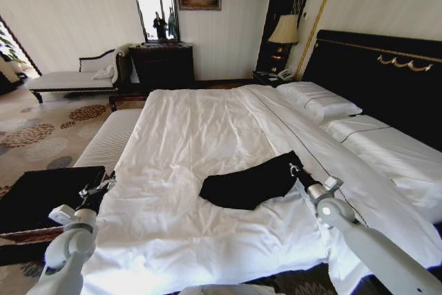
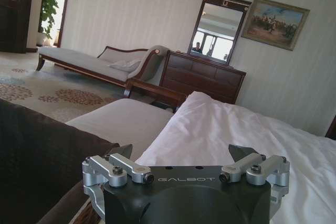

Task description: Fold the clothes on the bed and place them into the basket.

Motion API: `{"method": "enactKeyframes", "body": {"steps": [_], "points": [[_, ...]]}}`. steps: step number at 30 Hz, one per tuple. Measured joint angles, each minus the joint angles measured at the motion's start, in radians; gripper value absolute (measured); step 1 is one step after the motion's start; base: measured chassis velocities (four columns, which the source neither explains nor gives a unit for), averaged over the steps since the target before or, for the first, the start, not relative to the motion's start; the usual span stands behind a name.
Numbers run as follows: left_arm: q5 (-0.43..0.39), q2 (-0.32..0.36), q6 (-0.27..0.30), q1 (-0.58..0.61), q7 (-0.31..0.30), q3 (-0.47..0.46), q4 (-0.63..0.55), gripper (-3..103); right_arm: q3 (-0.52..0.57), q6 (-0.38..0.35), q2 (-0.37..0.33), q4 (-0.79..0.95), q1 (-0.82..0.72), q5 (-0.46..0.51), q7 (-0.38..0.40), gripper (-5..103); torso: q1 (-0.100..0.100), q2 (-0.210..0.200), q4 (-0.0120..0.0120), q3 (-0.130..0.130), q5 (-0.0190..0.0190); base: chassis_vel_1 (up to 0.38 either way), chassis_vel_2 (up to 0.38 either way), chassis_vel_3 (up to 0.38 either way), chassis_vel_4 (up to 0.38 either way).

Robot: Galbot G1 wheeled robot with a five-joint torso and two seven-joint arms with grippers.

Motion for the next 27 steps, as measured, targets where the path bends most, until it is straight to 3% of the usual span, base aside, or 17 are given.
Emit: {"method": "enactKeyframes", "body": {"steps": [11,18,27], "points": [[0.015,-0.036,0.011,0.036,-0.019,-0.018,-0.054,100,-0.306,0.039,0.101,-0.085,0.15,-0.148,-0.096,4,0.0,0.0,-0.0001,0.0,-0.0003,0.0,0.0,0.0,0.0],[0.024,-0.061,0.011,0.045,-0.024,-0.018,-0.066,100,-0.416,0.042,0.137,-0.145,0.215,-0.161,-0.104,4,0.0,0.0,-0.0001,0.0,-0.0001,0.0,0.0,0.0,0.0],[0.024,-0.075,0.011,0.049,-0.032,-0.023,-0.081,100,-0.479,0.043,0.153,-0.154,0.235,-0.165,-0.111,4,0.0,0.0,0.0,0.0,-0.0002,0.0,0.0,0.0,0.0]]}}
